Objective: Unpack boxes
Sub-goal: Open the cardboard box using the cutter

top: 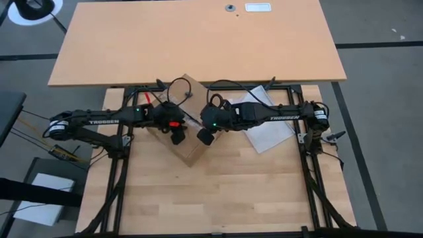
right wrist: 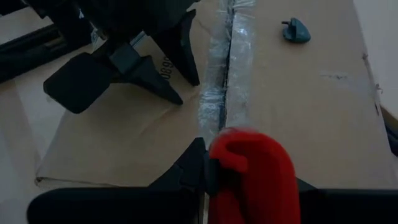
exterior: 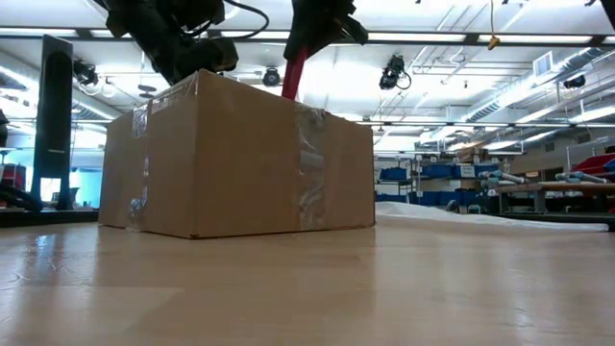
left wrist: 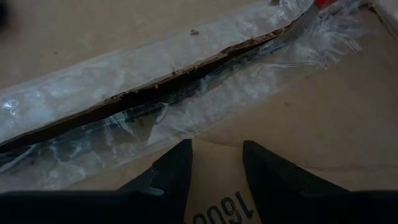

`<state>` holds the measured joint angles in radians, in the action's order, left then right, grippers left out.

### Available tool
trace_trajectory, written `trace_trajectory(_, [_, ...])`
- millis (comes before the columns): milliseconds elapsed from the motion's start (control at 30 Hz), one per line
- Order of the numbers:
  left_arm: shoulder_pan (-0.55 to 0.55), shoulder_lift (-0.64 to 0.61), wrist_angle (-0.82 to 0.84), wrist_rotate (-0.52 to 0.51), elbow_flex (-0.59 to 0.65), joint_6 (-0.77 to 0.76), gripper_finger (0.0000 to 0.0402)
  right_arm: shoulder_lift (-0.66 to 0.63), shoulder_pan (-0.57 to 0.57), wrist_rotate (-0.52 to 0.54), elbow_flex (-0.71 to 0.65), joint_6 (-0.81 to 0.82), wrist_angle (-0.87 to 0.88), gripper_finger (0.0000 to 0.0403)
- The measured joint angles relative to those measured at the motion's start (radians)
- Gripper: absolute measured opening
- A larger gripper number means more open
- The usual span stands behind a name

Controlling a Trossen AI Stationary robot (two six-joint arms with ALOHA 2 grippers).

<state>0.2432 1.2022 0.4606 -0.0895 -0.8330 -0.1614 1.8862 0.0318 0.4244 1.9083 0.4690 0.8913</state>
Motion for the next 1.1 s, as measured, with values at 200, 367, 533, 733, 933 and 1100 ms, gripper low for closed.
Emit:
trace_trajectory(200, [0.000, 0.000, -0.005, -0.007, 0.000, 0.000, 0.0156, -0.002, -0.001, -0.002, 0.001, 0.005, 0.056, 0.0058])
trace_trajectory(367, [0.009, 0.000, -0.020, -0.006, 0.014, -0.017, 0.0156, -0.002, 0.011, -0.042, 0.003, 0.060, 0.089, 0.0058])
trace_trajectory(533, [0.034, -0.001, -0.021, 0.010, 0.032, -0.033, 0.0156, -0.010, 0.025, -0.089, 0.004, 0.106, 0.132, 0.0058])
trace_trajectory(733, [0.058, -0.001, -0.021, 0.005, 0.033, -0.033, 0.0156, -0.027, 0.033, -0.183, 0.020, 0.206, 0.209, 0.0058])
trace_trajectory(933, [0.074, -0.001, -0.021, 0.002, 0.033, -0.032, 0.0156, -0.026, 0.033, -0.304, 0.110, 0.379, 0.323, 0.0058])
trace_trajectory(1100, [0.077, 0.014, -0.038, 0.018, 0.033, -0.030, 0.0156, -0.027, 0.033, -0.381, 0.120, 0.456, 0.363, 0.0058])
